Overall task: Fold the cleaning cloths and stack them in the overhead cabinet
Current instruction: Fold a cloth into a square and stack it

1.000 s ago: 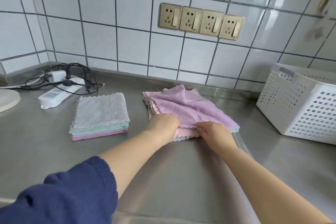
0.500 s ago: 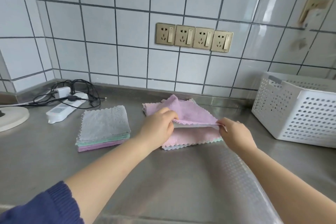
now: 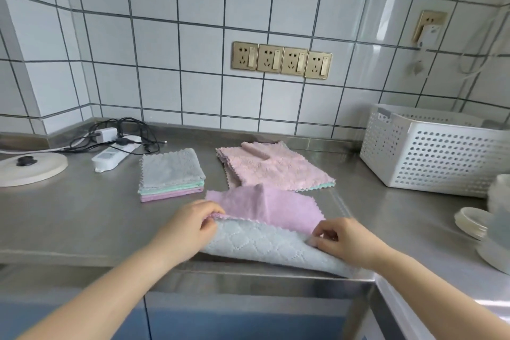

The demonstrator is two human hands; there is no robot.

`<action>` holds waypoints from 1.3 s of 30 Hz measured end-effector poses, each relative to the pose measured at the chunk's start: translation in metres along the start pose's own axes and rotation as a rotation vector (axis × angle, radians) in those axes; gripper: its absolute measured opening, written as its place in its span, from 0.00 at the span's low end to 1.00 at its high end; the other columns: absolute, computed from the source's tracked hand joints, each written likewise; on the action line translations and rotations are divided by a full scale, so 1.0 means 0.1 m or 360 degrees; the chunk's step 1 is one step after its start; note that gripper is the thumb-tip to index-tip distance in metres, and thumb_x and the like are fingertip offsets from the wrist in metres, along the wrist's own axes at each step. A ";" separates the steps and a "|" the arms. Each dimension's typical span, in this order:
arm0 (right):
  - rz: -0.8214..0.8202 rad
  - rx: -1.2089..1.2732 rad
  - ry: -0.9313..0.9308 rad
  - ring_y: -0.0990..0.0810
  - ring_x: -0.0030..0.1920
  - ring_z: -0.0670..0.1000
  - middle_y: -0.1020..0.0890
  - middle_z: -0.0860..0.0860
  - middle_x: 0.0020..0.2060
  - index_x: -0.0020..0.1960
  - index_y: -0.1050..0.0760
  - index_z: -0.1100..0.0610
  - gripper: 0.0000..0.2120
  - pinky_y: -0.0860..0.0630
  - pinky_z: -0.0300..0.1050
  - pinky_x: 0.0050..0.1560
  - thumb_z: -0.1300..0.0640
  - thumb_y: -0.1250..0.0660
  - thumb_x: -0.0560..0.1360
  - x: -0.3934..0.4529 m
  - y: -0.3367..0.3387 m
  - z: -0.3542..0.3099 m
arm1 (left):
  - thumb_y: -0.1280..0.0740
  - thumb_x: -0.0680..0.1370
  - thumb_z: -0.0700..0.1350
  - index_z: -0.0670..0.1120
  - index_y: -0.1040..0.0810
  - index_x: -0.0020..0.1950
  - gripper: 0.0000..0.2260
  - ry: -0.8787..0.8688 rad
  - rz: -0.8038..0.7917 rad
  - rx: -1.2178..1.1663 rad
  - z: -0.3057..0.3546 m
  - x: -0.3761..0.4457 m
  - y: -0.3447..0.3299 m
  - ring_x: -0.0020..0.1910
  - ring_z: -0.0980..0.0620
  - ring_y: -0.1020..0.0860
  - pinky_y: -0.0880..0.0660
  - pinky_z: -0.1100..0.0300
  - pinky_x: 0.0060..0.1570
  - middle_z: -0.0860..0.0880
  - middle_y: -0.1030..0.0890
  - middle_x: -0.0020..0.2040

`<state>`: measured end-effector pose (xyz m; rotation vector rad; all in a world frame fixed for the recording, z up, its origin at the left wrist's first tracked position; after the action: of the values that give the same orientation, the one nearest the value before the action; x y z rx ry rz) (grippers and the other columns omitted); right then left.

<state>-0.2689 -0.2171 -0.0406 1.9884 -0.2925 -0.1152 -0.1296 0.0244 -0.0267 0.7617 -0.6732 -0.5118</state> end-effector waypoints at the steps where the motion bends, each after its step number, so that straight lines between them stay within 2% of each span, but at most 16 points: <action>1: -0.0112 0.0056 -0.0018 0.34 0.27 0.43 0.27 0.44 0.25 0.39 0.21 0.46 0.11 0.37 0.37 0.33 0.40 0.33 0.71 -0.06 -0.04 -0.01 | 0.38 0.74 0.38 0.53 0.20 0.49 0.12 0.0053 -0.0079 -0.0007 -0.04 -0.07 -0.03 0.37 0.63 0.27 0.36 0.73 0.35 0.58 0.23 0.40; 4: -0.0367 0.0340 -0.0034 0.35 0.27 0.42 0.28 0.42 0.23 0.43 0.20 0.49 0.05 0.39 0.33 0.33 0.48 0.31 0.73 -0.21 -0.12 -0.09 | 0.38 0.75 0.39 0.59 0.22 0.44 0.13 0.0150 -0.0276 -0.0094 -0.11 -0.22 -0.10 0.30 0.63 0.29 0.36 0.71 0.31 0.56 0.21 0.38; 8: -0.0497 0.0493 -0.0080 0.33 0.33 0.45 0.28 0.41 0.27 0.52 0.21 0.48 0.08 0.37 0.36 0.36 0.54 0.31 0.73 -0.26 -0.13 -0.03 | 0.37 0.77 0.42 0.54 0.23 0.51 0.08 0.0220 -0.0257 -0.0162 -0.17 -0.33 -0.07 0.29 0.65 0.29 0.36 0.74 0.29 0.57 0.23 0.41; 11: -0.0451 0.0672 -0.0105 0.26 0.38 0.48 0.23 0.49 0.36 0.53 0.20 0.51 0.09 0.30 0.40 0.40 0.55 0.31 0.72 -0.19 -0.11 0.01 | 0.35 0.77 0.42 0.55 0.25 0.52 0.08 0.0235 -0.0133 -0.0198 -0.23 -0.31 -0.01 0.30 0.63 0.30 0.36 0.73 0.30 0.54 0.22 0.43; 13: -0.0402 0.1019 -0.0163 0.20 0.40 0.49 0.17 0.53 0.42 0.53 0.22 0.58 0.07 0.23 0.40 0.40 0.61 0.34 0.76 -0.11 -0.05 0.00 | 0.35 0.77 0.42 0.55 0.26 0.53 0.09 0.0257 -0.0067 -0.0243 -0.28 -0.25 0.04 0.31 0.62 0.30 0.37 0.72 0.30 0.54 0.23 0.43; 15: -0.0293 0.1159 -0.0233 0.18 0.40 0.49 0.16 0.54 0.43 0.52 0.23 0.60 0.06 0.20 0.43 0.42 0.65 0.36 0.77 0.00 0.02 -0.01 | 0.35 0.76 0.41 0.56 0.27 0.53 0.11 0.0291 -0.0020 -0.0348 -0.35 -0.15 0.06 0.33 0.59 0.30 0.36 0.67 0.33 0.52 0.24 0.42; 17: -0.0140 0.1027 -0.0257 0.18 0.42 0.50 0.16 0.54 0.45 0.50 0.22 0.57 0.05 0.22 0.49 0.51 0.62 0.35 0.76 0.18 0.09 0.02 | 0.36 0.76 0.39 0.55 0.27 0.54 0.12 0.0340 0.0005 -0.0453 -0.43 -0.03 0.05 0.34 0.54 0.30 0.35 0.61 0.35 0.49 0.26 0.41; 19: 0.0016 0.0798 -0.0289 0.18 0.43 0.50 0.16 0.53 0.45 0.48 0.21 0.52 0.04 0.23 0.49 0.52 0.58 0.32 0.75 0.36 0.15 0.06 | 0.37 0.76 0.38 0.51 0.28 0.58 0.13 0.0393 0.0008 -0.0463 -0.51 0.11 0.02 0.34 0.52 0.30 0.34 0.59 0.35 0.45 0.25 0.42; 22: 0.0164 0.0443 -0.0353 0.20 0.46 0.51 0.19 0.49 0.45 0.50 0.23 0.48 0.06 0.25 0.44 0.47 0.55 0.31 0.73 0.59 0.18 0.15 | 0.37 0.77 0.40 0.49 0.29 0.62 0.14 0.0429 0.0057 -0.0353 -0.56 0.29 0.00 0.31 0.56 0.30 0.36 0.67 0.28 0.46 0.23 0.47; 24: 0.0182 0.0265 -0.0365 0.22 0.44 0.49 0.21 0.46 0.44 0.53 0.23 0.48 0.09 0.28 0.40 0.40 0.54 0.32 0.73 0.70 0.15 0.18 | 0.37 0.77 0.43 0.49 0.30 0.64 0.15 0.0420 0.0081 -0.0187 -0.58 0.39 0.00 0.37 0.57 0.26 0.37 0.68 0.30 0.48 0.23 0.55; 27: 0.0142 0.0200 -0.0389 0.24 0.42 0.47 0.21 0.45 0.42 0.53 0.24 0.48 0.09 0.30 0.36 0.36 0.55 0.35 0.73 0.81 0.03 0.26 | 0.38 0.78 0.46 0.50 0.32 0.66 0.17 0.0393 0.0048 0.0008 -0.63 0.51 -0.04 0.55 0.52 0.23 0.28 0.61 0.44 0.51 0.25 0.64; 30: 0.0170 0.0194 -0.0390 0.23 0.42 0.46 0.21 0.45 0.44 0.50 0.25 0.46 0.07 0.31 0.36 0.36 0.55 0.35 0.73 0.84 -0.01 0.33 | 0.38 0.78 0.48 0.51 0.33 0.67 0.18 0.0375 0.0010 0.0116 -0.68 0.54 -0.10 0.58 0.51 0.24 0.26 0.53 0.56 0.52 0.26 0.66; 33: 0.0192 0.0235 -0.0394 0.24 0.40 0.44 0.22 0.44 0.43 0.50 0.25 0.46 0.08 0.32 0.35 0.34 0.55 0.34 0.72 0.86 -0.01 0.37 | 0.37 0.78 0.48 0.50 0.33 0.68 0.18 0.0344 0.0054 0.0138 -0.69 0.58 -0.11 0.57 0.51 0.23 0.26 0.55 0.53 0.51 0.25 0.64; 36: 0.0237 0.0254 -0.0396 0.24 0.43 0.47 0.22 0.46 0.44 0.50 0.25 0.47 0.07 0.32 0.35 0.35 0.56 0.34 0.72 0.88 -0.01 0.41 | 0.37 0.78 0.48 0.48 0.33 0.67 0.18 0.0306 0.0074 0.0178 -0.71 0.64 -0.11 0.36 0.51 0.26 0.33 0.56 0.35 0.49 0.23 0.42; 37: 0.0262 0.0270 -0.0406 0.24 0.43 0.48 0.21 0.46 0.45 0.49 0.25 0.47 0.07 0.32 0.36 0.35 0.56 0.34 0.72 0.88 -0.01 0.43 | 0.37 0.78 0.47 0.47 0.33 0.67 0.18 0.0301 0.0083 0.0188 -0.72 0.65 -0.11 0.32 0.51 0.28 0.35 0.56 0.32 0.49 0.25 0.36; 39: 0.0295 0.0285 -0.0429 0.24 0.44 0.49 0.21 0.47 0.45 0.48 0.25 0.47 0.06 0.32 0.37 0.35 0.56 0.34 0.72 0.88 -0.02 0.45 | 0.37 0.78 0.47 0.47 0.33 0.66 0.17 0.0294 0.0104 0.0219 -0.74 0.67 -0.09 0.31 0.51 0.29 0.36 0.56 0.31 0.48 0.27 0.34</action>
<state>-0.1933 -0.2791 -0.0568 2.1116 -0.6791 -0.2465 -0.0328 0.0093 -0.0492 0.9011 -0.5631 -0.3329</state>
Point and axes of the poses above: each hand's wrist, its own x-axis towards the middle knuckle, its own y-axis out of the back of the hand, z = x × y, the point moved 8 cm from there along x, towards the middle knuckle
